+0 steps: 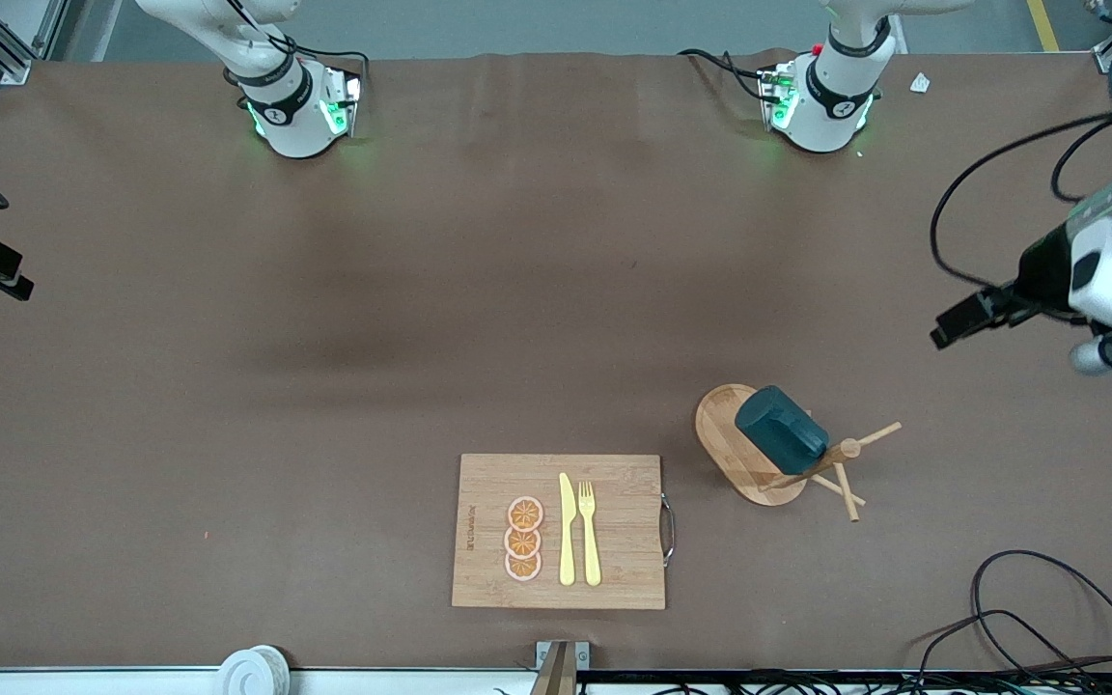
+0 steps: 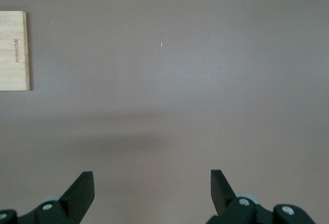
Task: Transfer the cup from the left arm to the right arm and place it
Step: 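Move the left gripper toward the teal mug on the mug tree, then close the left gripper around the teal mug body on the stand, then lift the teal mug off the mug tree with the left gripper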
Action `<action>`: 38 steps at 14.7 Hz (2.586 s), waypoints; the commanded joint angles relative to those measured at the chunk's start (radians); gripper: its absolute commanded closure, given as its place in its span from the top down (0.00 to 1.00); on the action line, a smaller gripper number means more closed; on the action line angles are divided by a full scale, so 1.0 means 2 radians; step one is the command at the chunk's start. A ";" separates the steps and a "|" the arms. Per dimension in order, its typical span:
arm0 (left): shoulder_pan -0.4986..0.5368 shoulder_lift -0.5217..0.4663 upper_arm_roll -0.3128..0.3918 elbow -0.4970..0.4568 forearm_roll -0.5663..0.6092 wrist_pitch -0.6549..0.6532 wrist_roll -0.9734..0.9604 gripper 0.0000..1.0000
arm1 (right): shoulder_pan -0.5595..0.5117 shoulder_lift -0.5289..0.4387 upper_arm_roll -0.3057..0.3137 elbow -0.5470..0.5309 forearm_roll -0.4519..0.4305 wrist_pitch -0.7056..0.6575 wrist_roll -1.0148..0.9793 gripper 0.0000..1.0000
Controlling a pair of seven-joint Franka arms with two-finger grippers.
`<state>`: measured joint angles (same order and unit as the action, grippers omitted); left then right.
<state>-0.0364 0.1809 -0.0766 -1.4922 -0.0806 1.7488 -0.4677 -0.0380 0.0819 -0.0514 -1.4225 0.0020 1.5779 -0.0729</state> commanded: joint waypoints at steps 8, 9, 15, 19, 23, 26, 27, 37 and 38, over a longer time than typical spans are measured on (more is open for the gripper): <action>-0.067 0.136 -0.004 0.086 -0.038 0.051 -0.291 1.00 | -0.007 -0.004 0.004 -0.002 0.001 -0.001 -0.010 1.00; -0.068 0.146 -0.004 0.093 -0.038 0.055 -0.310 1.00 | -0.007 -0.004 0.004 -0.003 0.001 -0.001 -0.010 1.00; -0.079 0.189 -0.005 0.113 -0.039 0.061 -0.322 1.00 | -0.007 -0.004 0.004 -0.002 0.001 -0.001 -0.010 1.00; -0.083 0.202 -0.008 0.109 -0.040 0.054 -0.321 1.00 | -0.006 -0.004 0.004 -0.002 0.001 0.000 -0.010 1.00; -0.082 0.220 -0.010 0.109 -0.050 0.053 -0.324 1.00 | -0.006 -0.004 0.004 -0.003 0.001 -0.001 -0.010 1.00; -0.075 0.227 -0.009 0.109 -0.082 0.052 -0.324 1.00 | -0.006 -0.004 0.004 -0.003 0.001 0.000 -0.010 1.00; -0.075 0.228 -0.009 0.107 -0.082 0.052 -0.325 0.98 | -0.006 -0.004 0.004 -0.002 0.001 -0.001 -0.010 1.00; -0.074 0.203 -0.005 0.111 -0.079 0.004 -0.323 0.23 | -0.006 -0.004 0.004 -0.002 0.001 -0.001 -0.010 1.00; -0.078 0.190 -0.005 0.111 -0.076 0.000 -0.322 0.23 | -0.006 -0.004 0.004 -0.002 0.001 -0.001 -0.010 1.00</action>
<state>-0.1827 0.6126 -0.0911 -1.2744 -0.2341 1.7889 -1.1037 -0.0380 0.0820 -0.0511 -1.4228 0.0020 1.5777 -0.0793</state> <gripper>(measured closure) 0.163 0.000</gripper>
